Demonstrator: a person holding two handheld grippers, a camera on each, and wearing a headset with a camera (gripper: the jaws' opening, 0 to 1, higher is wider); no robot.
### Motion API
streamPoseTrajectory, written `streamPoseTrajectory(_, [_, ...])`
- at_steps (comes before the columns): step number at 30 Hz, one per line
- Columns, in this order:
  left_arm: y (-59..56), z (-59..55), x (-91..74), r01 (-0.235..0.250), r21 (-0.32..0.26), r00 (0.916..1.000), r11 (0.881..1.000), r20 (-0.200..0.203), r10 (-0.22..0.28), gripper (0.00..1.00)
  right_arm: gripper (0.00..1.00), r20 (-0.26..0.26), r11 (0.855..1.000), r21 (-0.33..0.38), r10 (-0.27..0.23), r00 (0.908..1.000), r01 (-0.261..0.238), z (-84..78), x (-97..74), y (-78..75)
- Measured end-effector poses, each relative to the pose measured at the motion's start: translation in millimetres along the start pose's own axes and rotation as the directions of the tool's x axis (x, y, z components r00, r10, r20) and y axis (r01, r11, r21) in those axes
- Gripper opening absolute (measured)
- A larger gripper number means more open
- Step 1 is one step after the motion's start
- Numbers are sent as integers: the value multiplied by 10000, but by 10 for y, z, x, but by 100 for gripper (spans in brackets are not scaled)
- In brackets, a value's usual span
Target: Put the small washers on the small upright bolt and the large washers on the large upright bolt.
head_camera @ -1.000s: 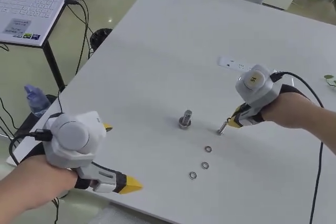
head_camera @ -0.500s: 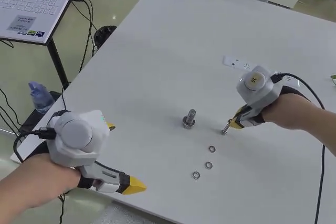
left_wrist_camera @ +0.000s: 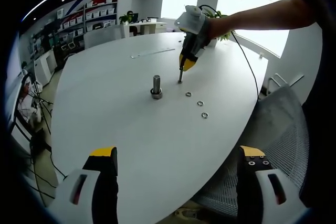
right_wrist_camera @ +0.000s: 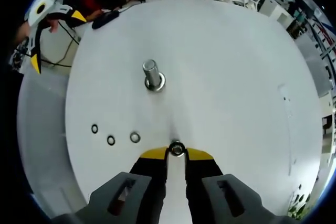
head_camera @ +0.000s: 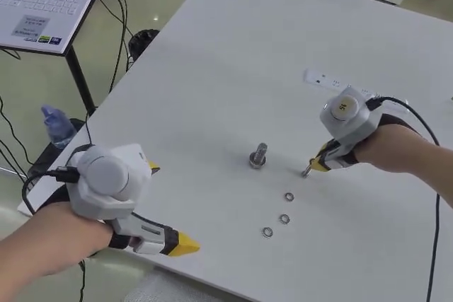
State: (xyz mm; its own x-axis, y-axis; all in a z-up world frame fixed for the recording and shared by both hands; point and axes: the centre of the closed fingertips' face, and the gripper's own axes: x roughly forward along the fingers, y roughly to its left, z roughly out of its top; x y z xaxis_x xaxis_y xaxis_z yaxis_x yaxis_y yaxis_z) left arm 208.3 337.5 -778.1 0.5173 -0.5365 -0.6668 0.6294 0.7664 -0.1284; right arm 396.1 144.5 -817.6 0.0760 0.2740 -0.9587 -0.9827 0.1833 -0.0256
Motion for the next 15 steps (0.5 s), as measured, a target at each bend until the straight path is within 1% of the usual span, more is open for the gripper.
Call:
streamPoseTrajectory(2, [12,-4,-4,-52,66,10000,10000,-42,52,95,13,-38,10000,20,8,10000,-8,-14,21,-6])
streamPoseTrajectory(5, [8,-3,-6,-53,-35,10000,10000,-11,53,95,13,-44,10000,29,15,10000,-14,-29,61,-18])
streamPoseTrajectory(9, [-18,19,-13,1,-11,10000,10000,51,-1,94,13,-31,10000,20,29,10000,-29,-34,114,-22])
streamPoseTrajectory(15, [-44,-18,-3,62,-19,9999,10000,-81,-63,93,13,-86,9999,-72,71,9999,-72,-54,198,-3])
